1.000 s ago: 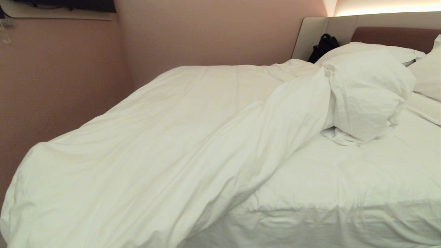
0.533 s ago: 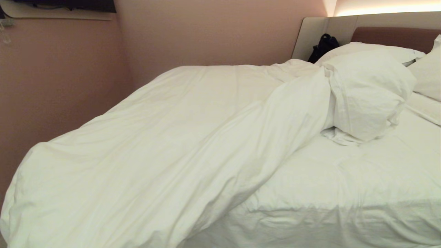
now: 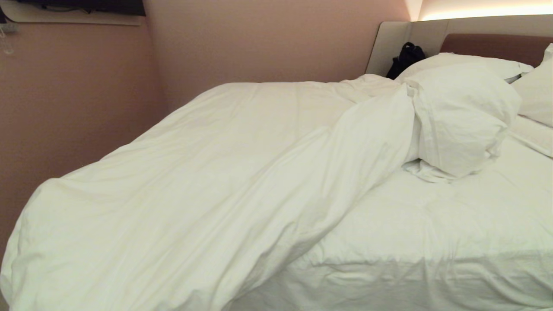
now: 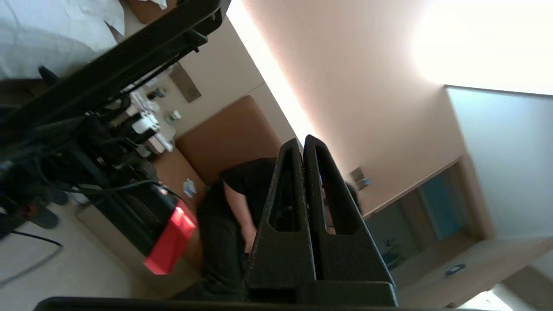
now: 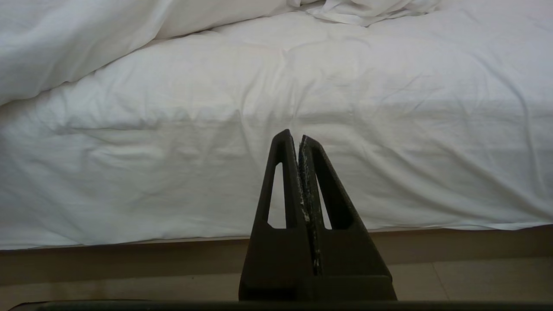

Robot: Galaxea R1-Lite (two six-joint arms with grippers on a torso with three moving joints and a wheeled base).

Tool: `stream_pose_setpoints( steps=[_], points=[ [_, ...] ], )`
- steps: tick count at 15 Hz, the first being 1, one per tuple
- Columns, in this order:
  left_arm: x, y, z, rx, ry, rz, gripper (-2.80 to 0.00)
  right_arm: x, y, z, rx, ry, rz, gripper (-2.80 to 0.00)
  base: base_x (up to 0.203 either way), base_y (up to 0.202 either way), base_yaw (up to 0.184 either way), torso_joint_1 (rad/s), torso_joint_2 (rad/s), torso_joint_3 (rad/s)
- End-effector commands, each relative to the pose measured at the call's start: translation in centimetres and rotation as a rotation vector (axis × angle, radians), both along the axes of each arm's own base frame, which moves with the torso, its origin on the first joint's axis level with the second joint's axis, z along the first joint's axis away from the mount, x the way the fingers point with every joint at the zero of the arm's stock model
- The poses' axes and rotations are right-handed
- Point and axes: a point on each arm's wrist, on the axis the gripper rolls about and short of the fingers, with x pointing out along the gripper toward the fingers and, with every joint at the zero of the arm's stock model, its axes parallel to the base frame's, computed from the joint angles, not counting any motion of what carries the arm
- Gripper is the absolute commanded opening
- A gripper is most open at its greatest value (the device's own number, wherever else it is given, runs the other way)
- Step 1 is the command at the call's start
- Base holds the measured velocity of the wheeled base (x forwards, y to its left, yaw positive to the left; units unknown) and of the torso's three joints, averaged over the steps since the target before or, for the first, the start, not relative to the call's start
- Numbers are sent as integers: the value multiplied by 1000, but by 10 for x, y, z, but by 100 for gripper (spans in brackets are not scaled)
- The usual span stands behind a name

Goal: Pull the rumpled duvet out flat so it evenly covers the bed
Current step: Flatten the corners of the folded blanket

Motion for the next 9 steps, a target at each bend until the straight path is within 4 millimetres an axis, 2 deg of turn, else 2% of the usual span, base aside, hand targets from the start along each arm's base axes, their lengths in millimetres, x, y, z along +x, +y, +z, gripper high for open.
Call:
stream_pose_setpoints(
  steps=[1,5,9],
  points=[
    [3,0,-3,28,-66,27,-280,0,0,0,0,-1,0,-280,0,0,0,0,0,0],
    [4,1,-4,91,-285,113,-280,0,0,0,0,-1,0,-280,0,0,0,0,0,0],
    [3,0,-3,131,-434,167,-280,0,0,0,0,-1,0,-280,0,0,0,0,0,0]
  ],
)
